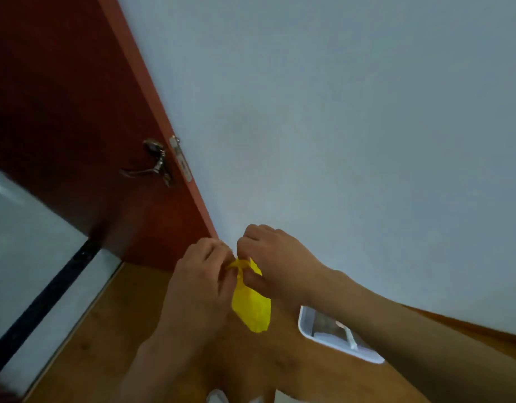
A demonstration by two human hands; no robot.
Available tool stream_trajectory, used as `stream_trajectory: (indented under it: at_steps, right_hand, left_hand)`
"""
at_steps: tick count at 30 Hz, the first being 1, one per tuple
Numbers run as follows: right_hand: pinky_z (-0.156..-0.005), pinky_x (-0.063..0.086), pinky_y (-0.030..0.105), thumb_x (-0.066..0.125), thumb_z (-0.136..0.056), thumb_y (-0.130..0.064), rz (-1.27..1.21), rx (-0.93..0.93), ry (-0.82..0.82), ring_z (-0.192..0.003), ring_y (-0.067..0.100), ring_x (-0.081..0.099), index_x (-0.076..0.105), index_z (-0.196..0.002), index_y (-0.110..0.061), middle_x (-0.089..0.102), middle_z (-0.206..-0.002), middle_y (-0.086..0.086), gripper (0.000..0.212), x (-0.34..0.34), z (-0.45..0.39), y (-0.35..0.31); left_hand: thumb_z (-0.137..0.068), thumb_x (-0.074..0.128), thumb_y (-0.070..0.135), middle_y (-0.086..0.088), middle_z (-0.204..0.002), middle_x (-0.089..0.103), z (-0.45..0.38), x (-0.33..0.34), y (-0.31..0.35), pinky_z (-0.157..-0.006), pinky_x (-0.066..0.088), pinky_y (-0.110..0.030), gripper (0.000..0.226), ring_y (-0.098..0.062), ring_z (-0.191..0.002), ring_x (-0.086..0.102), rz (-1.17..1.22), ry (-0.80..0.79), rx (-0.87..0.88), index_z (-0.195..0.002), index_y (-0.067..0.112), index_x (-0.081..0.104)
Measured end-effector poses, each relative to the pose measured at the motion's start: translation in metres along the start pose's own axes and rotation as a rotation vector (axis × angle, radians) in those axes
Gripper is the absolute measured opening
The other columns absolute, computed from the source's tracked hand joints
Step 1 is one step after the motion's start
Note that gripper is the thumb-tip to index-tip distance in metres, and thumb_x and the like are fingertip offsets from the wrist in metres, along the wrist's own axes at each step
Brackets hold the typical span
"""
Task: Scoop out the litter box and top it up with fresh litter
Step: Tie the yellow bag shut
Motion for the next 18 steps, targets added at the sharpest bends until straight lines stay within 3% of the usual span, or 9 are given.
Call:
stream_trajectory:
  at_steps: [4, 9, 12, 18]
  right_hand:
    - [-0.07, 0.045, 0.037, 0.053, -0.082, -0.032, -0.081, -0.166, -0.043, -0.088, 0.025, 0.054, 0.057, -0.092, -0.018, 0.053, -0.094, 0.002, 0.018, 0.004, -0.025, -0.049]
    - [-0.063, 0.042, 0.029, 0.043, -0.08, -0.048, -0.285, -0.259, -0.127, -0.077, 0.011, 0.048, 0.054, -0.085, -0.024, 0.048, -0.09, -0.008, 0.027, 0.04, -0.059, -0.114]
    - [-0.061, 0.038, 0.025, 0.043, -0.08, -0.05, -0.307, -0.384, -0.189, -0.076, 0.008, 0.047, 0.053, -0.084, -0.026, 0.047, -0.092, -0.008, 0.026, 0.06, -0.085, -0.164]
    - [-0.066, 0.047, 0.039, 0.054, -0.078, -0.036, -0.349, -0.543, -0.188, -0.076, 0.011, 0.052, 0.057, -0.081, -0.021, 0.051, -0.088, -0.005, 0.015, 0.083, -0.128, -0.263]
  left_hand:
    - [-0.095, 0.043, 0.044, 0.017, -0.102, 0.049, 0.042, -0.043, -0.02, -0.073, 0.051, -0.033, 0.021, -0.009, -0.093, 0.052, -0.003, 0.095, -0.136, -0.094, 0.029, 0.057]
    - [-0.1, 0.046, 0.043, 0.013, -0.105, 0.05, 0.1, -0.089, -0.058, -0.076, 0.04, -0.017, 0.022, -0.005, -0.098, 0.048, -0.065, 0.154, -0.305, -0.096, 0.025, 0.058]
    - [-0.096, 0.045, 0.043, 0.008, -0.107, 0.051, 0.132, -0.125, -0.088, -0.081, 0.042, -0.024, 0.025, -0.01, -0.099, 0.05, -0.135, 0.187, -0.368, -0.096, 0.023, 0.061]
    - [-0.093, 0.063, 0.027, 0.005, -0.103, 0.056, 0.194, -0.199, -0.134, -0.083, 0.042, -0.028, 0.005, -0.015, -0.101, 0.052, -0.116, 0.33, -0.444, -0.092, 0.022, 0.06]
Point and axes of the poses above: each hand's wrist, its own z-axis away from the middle knuckle, its own x-axis out of the palm, y = z × x, the point moved 4 cm from there along -z, towards the middle knuckle
